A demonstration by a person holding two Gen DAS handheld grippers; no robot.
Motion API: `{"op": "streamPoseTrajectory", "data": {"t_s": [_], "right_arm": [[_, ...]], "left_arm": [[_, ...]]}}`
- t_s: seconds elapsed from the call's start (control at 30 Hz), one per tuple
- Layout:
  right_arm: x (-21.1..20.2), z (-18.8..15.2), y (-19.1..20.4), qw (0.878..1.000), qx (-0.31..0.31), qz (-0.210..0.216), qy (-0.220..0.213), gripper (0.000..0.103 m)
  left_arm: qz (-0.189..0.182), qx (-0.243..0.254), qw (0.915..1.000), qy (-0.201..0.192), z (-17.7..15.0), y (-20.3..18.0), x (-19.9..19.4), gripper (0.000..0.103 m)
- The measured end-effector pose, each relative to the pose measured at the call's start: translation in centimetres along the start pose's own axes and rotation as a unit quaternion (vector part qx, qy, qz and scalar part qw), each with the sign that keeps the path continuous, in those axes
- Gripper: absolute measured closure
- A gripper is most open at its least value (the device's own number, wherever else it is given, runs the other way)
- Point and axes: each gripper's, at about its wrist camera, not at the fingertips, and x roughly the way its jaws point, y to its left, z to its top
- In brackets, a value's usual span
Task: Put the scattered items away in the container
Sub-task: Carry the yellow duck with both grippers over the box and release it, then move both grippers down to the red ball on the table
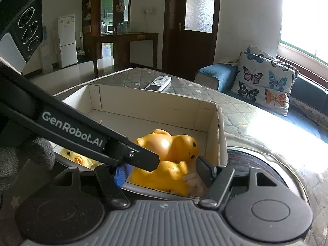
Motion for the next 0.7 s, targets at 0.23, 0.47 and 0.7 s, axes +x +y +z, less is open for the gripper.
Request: {"op": "streamPoseTrajectory", "data": {"t_s": [0.23, 0.47, 0.7], "right_arm": [[-2.6, -0.4, 0.3, 1.000, -0.006, -0.012, -0.013, 0.028], [-6.0, -1.4, 0.4, 0.999, -0.008, -0.029, -0.024, 0.024], [-9.4, -3.8, 0.0, 0.999, 0.004, -0.041, -0.022, 0.024]], "left_arm": [[0.001, 0.005, 0.9998, -0.021, -0.3, -1.0, -1.8, 0.067], [-0.006, 0.021, 0.9992, -0.032, -1.7, -3.2, -3.6, 0.067], [-0.021, 0.033, 0.9988, -0.030, -3.8, -5.4, -4.4, 0.067]]}}
